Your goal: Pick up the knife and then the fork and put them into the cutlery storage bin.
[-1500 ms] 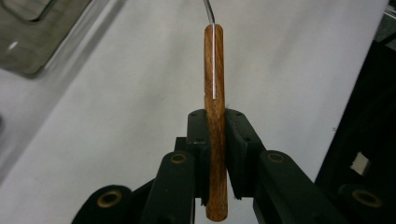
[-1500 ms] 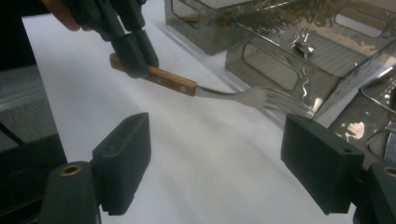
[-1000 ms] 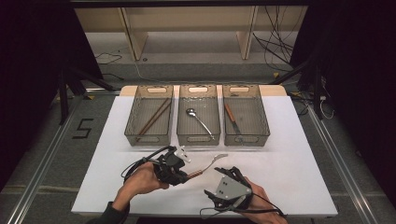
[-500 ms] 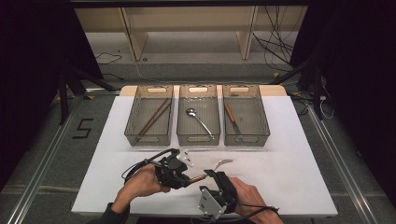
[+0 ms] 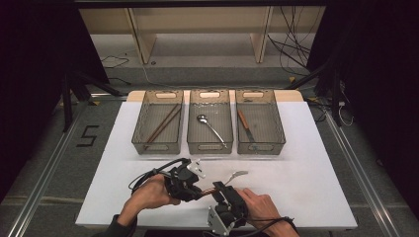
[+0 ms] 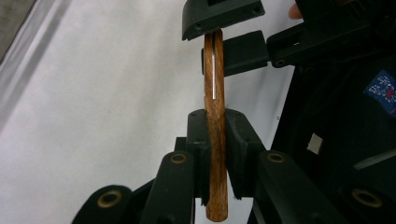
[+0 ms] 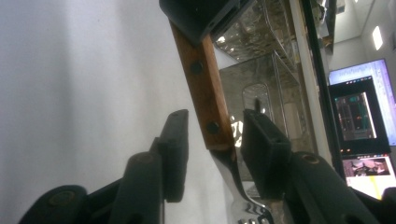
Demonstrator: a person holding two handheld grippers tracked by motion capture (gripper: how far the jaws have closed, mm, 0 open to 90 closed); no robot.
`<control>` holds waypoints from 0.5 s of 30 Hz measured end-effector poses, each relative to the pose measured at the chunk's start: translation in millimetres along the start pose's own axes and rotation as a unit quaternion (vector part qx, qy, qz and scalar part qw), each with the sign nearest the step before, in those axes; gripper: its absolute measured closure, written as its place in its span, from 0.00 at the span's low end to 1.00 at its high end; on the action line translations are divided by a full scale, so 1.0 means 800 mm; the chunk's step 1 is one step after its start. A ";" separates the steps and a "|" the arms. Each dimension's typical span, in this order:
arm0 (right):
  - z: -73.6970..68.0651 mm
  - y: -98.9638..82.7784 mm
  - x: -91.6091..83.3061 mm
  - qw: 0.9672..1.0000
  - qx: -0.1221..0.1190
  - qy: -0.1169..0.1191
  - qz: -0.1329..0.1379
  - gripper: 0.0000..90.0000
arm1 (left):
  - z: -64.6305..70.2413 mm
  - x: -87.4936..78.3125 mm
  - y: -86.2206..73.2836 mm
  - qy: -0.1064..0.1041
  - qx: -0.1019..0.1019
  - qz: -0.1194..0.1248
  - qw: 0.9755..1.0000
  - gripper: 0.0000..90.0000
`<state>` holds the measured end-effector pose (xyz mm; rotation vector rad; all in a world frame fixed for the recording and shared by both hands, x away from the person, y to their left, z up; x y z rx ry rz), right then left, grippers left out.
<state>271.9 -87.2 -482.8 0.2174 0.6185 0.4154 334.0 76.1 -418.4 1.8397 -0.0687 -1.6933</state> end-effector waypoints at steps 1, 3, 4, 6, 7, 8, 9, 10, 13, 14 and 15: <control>0.000 0.000 0.000 1.000 -0.008 -0.003 0.001 0.71 | 0.000 0.000 0.000 0.000 0.000 -0.001 1.000 0.90; -0.001 0.001 0.000 1.000 -0.014 -0.006 -0.001 0.75 | -0.001 0.000 0.000 0.000 0.002 -0.002 1.000 0.90; 0.000 0.001 0.001 1.000 -0.020 -0.007 0.000 0.76 | -0.001 0.000 0.000 -0.001 0.001 -0.002 1.000 0.90; -0.001 0.001 0.001 1.000 -0.024 -0.008 -0.001 0.79 | -0.001 0.001 -0.001 -0.002 -0.001 -0.001 1.000 0.90; -0.001 0.001 0.001 1.000 -0.024 -0.006 -0.002 0.80 | -0.002 0.001 -0.001 -0.002 -0.001 -0.001 1.000 0.90; -0.001 0.001 0.002 0.999 -0.030 -0.009 -0.001 0.81 | -0.003 0.000 -0.001 -0.002 0.004 -0.002 1.000 0.89; -0.002 0.001 0.002 0.999 -0.032 -0.012 -0.003 0.82 | -0.003 0.001 -0.001 -0.002 0.000 0.000 1.000 0.89; -0.003 0.001 0.002 0.999 -0.040 -0.013 -0.005 0.83 | -0.003 0.001 -0.001 -0.004 -0.001 0.000 1.000 0.89; -0.004 0.001 0.003 0.998 -0.057 -0.010 -0.006 0.84 | -0.003 0.002 -0.002 -0.007 -0.004 -0.001 1.000 0.89; -0.005 0.001 0.002 0.998 -0.058 -0.007 -0.007 0.85 | -0.004 0.001 -0.001 -0.005 -0.001 -0.002 1.000 0.89; -0.005 0.000 0.003 0.998 -0.065 -0.009 -0.006 0.85 | -0.004 0.001 -0.001 -0.006 -0.007 0.002 1.000 0.88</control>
Point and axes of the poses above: each handheld gripper's, and its own axes: x roughly forward along the jaws, y roughly out of its top, z roughly to its right, the point moved 1 cm from there along x, roughly forward along the jaws, and after that the axes turned 5 degrees about y, right-handed, at the moved point
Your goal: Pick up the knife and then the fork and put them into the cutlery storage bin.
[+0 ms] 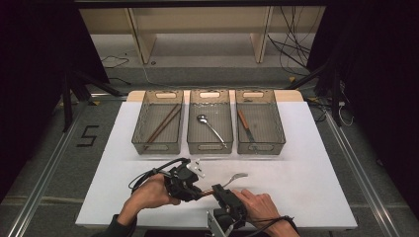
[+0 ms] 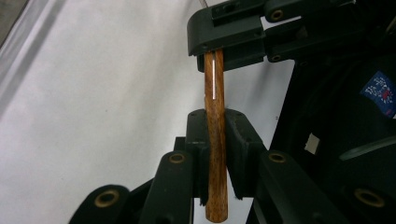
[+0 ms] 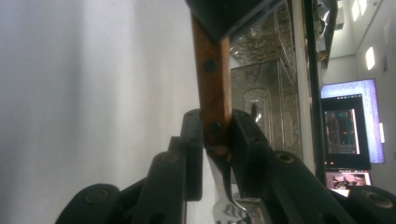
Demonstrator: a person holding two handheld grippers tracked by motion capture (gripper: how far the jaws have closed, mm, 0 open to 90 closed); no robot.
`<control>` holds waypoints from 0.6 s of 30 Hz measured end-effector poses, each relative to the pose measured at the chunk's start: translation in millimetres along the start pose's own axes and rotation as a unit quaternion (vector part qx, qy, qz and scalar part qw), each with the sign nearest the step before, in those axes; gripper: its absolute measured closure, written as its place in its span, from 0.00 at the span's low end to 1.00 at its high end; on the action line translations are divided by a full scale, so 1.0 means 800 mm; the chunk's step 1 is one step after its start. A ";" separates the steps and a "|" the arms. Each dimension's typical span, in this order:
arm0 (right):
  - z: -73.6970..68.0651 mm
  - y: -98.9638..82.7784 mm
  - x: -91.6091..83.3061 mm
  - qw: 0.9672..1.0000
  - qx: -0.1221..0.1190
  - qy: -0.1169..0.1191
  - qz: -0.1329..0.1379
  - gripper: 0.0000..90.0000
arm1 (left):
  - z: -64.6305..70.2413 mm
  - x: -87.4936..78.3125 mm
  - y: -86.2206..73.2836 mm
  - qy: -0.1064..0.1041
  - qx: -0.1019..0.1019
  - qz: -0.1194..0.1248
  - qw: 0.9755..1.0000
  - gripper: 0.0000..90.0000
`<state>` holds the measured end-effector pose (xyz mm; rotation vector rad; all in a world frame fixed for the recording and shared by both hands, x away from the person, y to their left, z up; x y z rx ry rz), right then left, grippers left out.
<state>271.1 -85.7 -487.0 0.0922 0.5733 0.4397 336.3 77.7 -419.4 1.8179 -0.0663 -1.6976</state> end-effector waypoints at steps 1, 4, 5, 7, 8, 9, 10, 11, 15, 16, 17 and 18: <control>-0.001 0.000 0.000 1.000 0.000 0.001 -0.005 0.86 | -0.001 -0.001 0.000 0.002 -0.004 0.005 1.000 0.87; 0.003 -0.002 -0.002 1.000 0.006 0.002 0.000 0.86 | -0.003 -0.004 -0.001 0.018 -0.004 0.000 1.000 0.73; 0.005 -0.003 -0.003 1.000 0.004 0.001 -0.002 0.86 | -0.005 -0.006 -0.003 0.024 -0.013 0.005 1.000 0.68; 0.010 -0.006 -0.006 1.000 0.018 -0.002 -0.006 0.86 | -0.008 -0.010 -0.004 0.028 -0.023 0.011 0.999 0.60; 0.014 -0.009 -0.007 1.000 0.019 -0.003 -0.009 0.86 | -0.009 -0.013 -0.005 0.034 -0.029 0.016 0.999 0.56; 0.016 -0.011 -0.009 0.999 0.029 -0.007 -0.016 0.86 | -0.011 -0.016 -0.005 0.040 -0.030 0.021 0.998 0.52; 0.020 -0.014 -0.009 1.000 0.024 -0.011 -0.016 0.86 | -0.013 -0.019 -0.006 0.045 -0.039 0.030 0.998 0.47; 0.023 -0.018 -0.010 0.999 0.024 -0.013 -0.021 0.86 | -0.014 -0.023 -0.007 0.044 -0.048 0.041 0.997 0.44; 0.036 -0.031 -0.014 0.999 0.042 -0.018 -0.025 0.86 | -0.022 -0.040 -0.013 0.052 -0.066 0.080 0.993 0.37; 0.041 -0.036 -0.016 0.998 0.050 -0.021 -0.030 0.86 | -0.024 -0.043 -0.015 0.056 -0.071 0.086 0.992 0.36; 0.044 -0.039 -0.018 0.998 0.056 -0.023 -0.032 0.87 | -0.026 -0.046 -0.017 0.060 -0.075 0.092 0.991 0.35; 0.047 -0.043 -0.020 0.997 0.061 -0.025 -0.035 0.86 | -0.028 -0.048 -0.019 0.065 -0.083 0.098 0.990 0.34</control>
Point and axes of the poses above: each handheld gripper's, and its own axes: x roughly forward along the jaws, y roughly out of its top, z roughly to its right, the point moved 1 cm from there along x, roughly forward along the jaws, and after that the axes turned 5 degrees about y, right-handed, at the moved point
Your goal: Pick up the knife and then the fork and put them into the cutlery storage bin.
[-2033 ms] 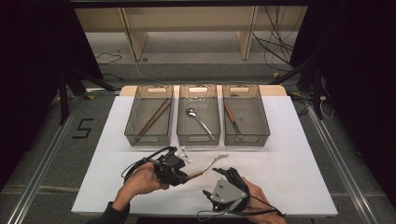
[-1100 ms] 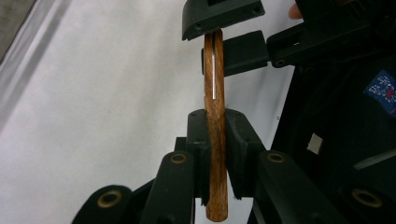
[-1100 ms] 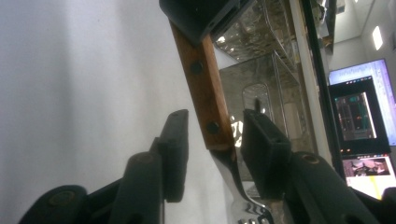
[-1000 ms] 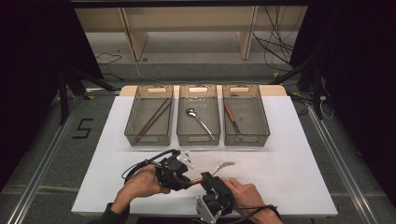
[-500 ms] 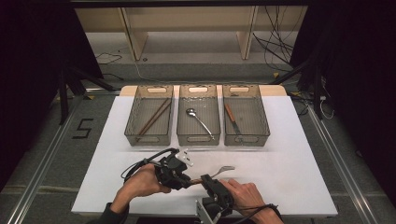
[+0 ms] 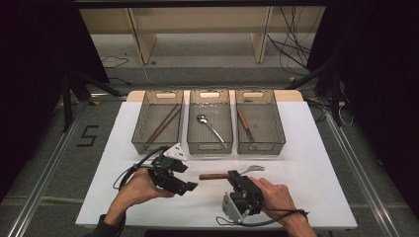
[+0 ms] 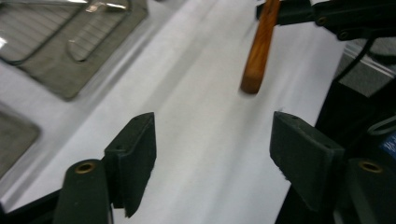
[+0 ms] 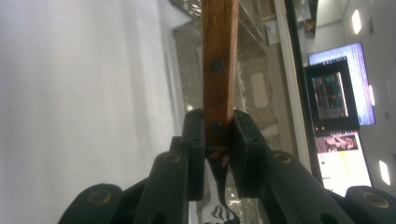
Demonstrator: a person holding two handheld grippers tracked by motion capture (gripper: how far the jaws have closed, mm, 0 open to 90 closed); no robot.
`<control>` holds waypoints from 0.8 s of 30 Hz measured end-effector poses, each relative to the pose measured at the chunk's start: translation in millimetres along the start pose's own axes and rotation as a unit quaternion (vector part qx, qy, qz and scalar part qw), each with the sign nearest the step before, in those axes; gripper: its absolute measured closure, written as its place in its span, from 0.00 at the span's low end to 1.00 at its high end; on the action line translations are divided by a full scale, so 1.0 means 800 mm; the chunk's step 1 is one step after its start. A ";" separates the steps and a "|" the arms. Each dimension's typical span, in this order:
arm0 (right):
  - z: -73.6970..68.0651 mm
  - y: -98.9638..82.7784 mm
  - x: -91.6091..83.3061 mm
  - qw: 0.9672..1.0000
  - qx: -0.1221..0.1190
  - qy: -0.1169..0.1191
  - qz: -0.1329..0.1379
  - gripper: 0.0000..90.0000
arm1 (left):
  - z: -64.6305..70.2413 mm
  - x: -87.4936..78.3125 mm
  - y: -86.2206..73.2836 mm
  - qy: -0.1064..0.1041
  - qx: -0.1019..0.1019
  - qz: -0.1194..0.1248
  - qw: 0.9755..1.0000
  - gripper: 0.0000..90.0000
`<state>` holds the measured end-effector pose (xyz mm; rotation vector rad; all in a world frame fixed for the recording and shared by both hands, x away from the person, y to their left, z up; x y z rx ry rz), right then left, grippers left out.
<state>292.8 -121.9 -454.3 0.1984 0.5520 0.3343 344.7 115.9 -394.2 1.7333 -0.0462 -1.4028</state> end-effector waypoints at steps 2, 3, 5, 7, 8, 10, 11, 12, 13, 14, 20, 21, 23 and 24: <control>0.008 -0.005 -0.002 1.000 0.012 -0.006 -0.001 0.86 | -0.005 -0.003 -0.003 0.008 -0.007 0.006 1.000 0.32; 0.013 -0.008 -0.003 1.000 0.013 -0.005 0.001 0.86 | -0.008 -0.004 -0.004 0.012 -0.011 0.010 1.000 0.31; 0.021 -0.013 -0.005 1.000 0.028 -0.007 -0.001 0.86 | -0.012 -0.006 -0.007 0.019 -0.015 0.018 1.000 0.29; 0.029 -0.020 -0.005 0.999 0.048 -0.009 -0.006 0.86 | -0.014 -0.005 -0.011 0.022 -0.024 0.029 0.999 0.28; 0.036 -0.023 -0.005 0.999 0.053 -0.005 -0.005 0.86 | -0.015 -0.004 -0.014 0.023 -0.025 0.033 0.999 0.27; 0.048 -0.030 -0.005 0.996 0.089 0.002 -0.010 0.86 | -0.016 -0.003 -0.019 0.029 -0.028 0.041 0.998 0.26; 0.056 -0.033 -0.003 0.994 0.109 0.003 -0.013 0.86 | -0.017 -0.002 -0.022 0.034 -0.030 0.046 0.998 0.25; 0.063 -0.037 -0.001 0.991 0.132 0.008 -0.013 0.86 | -0.017 -0.001 -0.025 0.036 -0.034 0.051 0.997 0.24; 0.073 -0.041 0.001 0.988 0.150 0.018 -0.014 0.86 | -0.017 -0.001 -0.028 0.039 -0.036 0.058 0.997 0.24; 0.083 -0.046 0.002 0.985 0.171 0.029 -0.017 0.86 | -0.018 -0.001 -0.031 0.042 -0.038 0.066 0.996 0.23; 0.145 -0.074 0.016 0.942 0.322 0.094 -0.005 0.86 | -0.023 0.004 -0.054 0.060 -0.059 0.096 0.992 0.21; 0.154 -0.079 0.019 0.934 0.344 0.100 -0.003 0.86 | -0.024 0.005 -0.058 0.062 -0.060 0.098 0.991 0.21; 0.172 -0.089 0.024 0.915 0.384 0.122 -0.004 0.86 | -0.025 0.006 -0.066 0.069 -0.067 0.106 0.990 0.20; 0.180 -0.094 0.027 0.908 0.398 0.131 -0.005 0.86 | -0.026 0.007 -0.071 0.071 -0.070 0.111 0.989 0.20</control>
Point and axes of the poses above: each handheld gripper's, and its own axes: x roughly forward along the jaws, y roughly out of its top, z roughly to its right, the point moved 1 cm from there along x, roughly forward along the jaws, and after that the axes turned 5 degrees about y, right-handed, at the moved point
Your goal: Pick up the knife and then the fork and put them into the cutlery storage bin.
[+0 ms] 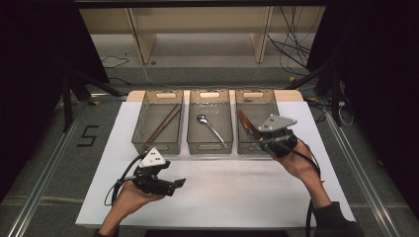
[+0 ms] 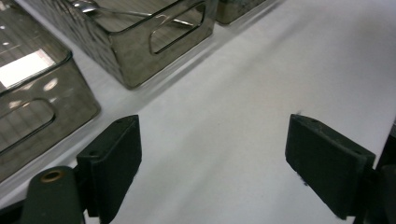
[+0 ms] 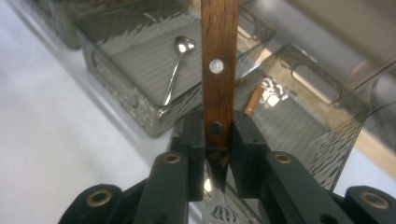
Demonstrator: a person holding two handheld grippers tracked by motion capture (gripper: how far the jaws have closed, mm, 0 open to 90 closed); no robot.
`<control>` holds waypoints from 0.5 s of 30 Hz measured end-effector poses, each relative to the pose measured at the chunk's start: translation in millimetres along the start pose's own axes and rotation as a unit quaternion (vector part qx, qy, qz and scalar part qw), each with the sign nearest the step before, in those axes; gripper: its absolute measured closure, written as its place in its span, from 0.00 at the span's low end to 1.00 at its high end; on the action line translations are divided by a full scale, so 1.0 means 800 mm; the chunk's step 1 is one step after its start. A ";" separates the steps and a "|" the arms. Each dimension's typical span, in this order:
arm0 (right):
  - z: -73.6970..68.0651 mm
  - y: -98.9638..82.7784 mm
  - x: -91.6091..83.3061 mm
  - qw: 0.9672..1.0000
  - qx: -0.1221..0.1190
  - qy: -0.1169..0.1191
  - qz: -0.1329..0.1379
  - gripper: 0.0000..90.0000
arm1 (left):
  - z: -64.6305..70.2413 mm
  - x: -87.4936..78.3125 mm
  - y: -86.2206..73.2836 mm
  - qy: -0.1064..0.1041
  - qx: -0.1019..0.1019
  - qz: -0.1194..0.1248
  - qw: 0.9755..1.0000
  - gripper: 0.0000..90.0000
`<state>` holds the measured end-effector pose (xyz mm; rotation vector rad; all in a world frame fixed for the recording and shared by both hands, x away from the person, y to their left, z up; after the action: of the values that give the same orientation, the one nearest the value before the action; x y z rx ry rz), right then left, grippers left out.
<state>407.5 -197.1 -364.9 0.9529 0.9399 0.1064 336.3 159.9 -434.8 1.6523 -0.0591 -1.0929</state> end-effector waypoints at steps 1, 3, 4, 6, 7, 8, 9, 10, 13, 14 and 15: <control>0.009 0.003 0.000 1.000 0.018 0.009 -0.001 0.86 | -0.002 -0.001 -0.005 0.003 -0.004 0.006 1.000 0.20; 0.025 0.007 0.002 0.999 0.051 0.020 0.000 0.86 | -0.004 -0.002 -0.013 0.008 -0.013 0.014 1.000 0.20; 0.032 0.009 0.004 0.998 0.064 0.024 0.000 0.86 | -0.005 -0.003 -0.017 0.010 -0.016 0.018 1.000 0.20; 0.046 0.010 0.007 0.996 0.086 0.032 -0.004 0.86 | -0.006 -0.004 -0.023 0.011 -0.022 0.024 0.999 0.20; 0.054 0.011 0.008 0.995 0.094 0.033 -0.007 0.86 | -0.005 -0.004 -0.025 0.014 -0.021 0.026 0.999 0.20; 0.059 0.011 0.010 0.994 0.103 0.035 -0.007 0.86 | -0.005 -0.003 -0.027 0.017 -0.022 0.030 0.999 0.20; 0.065 0.012 0.012 0.993 0.111 0.036 -0.010 0.86 | -0.004 -0.003 -0.029 0.019 -0.021 0.032 0.999 0.19; 0.070 0.014 0.014 0.992 0.119 0.037 -0.011 0.86 | -0.004 -0.003 -0.032 0.021 -0.020 0.037 0.999 0.19; 0.084 0.018 0.018 0.991 0.129 0.036 -0.015 0.86 | -0.005 -0.003 -0.037 0.023 -0.022 0.042 0.999 0.19; 0.089 0.019 0.019 0.990 0.133 0.037 -0.016 0.86 | -0.006 -0.003 -0.038 0.025 -0.022 0.042 0.999 0.19; 0.093 0.021 0.020 0.989 0.140 0.037 -0.015 0.86 | -0.007 -0.003 -0.039 0.024 -0.025 0.045 0.998 0.19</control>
<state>476.4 -227.9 -345.6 1.1998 1.0565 -0.0171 324.0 177.6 -458.0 1.6147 -0.0740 -0.9788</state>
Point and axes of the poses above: each handheld gripper's, and its own axes: x roughly forward along the jaws, y roughly out of its top, z roughly to its right, the point moved 1 cm from there along x, roughly forward along the jaws, and after that the axes turned 5 degrees about y, right-handed, at the moved point
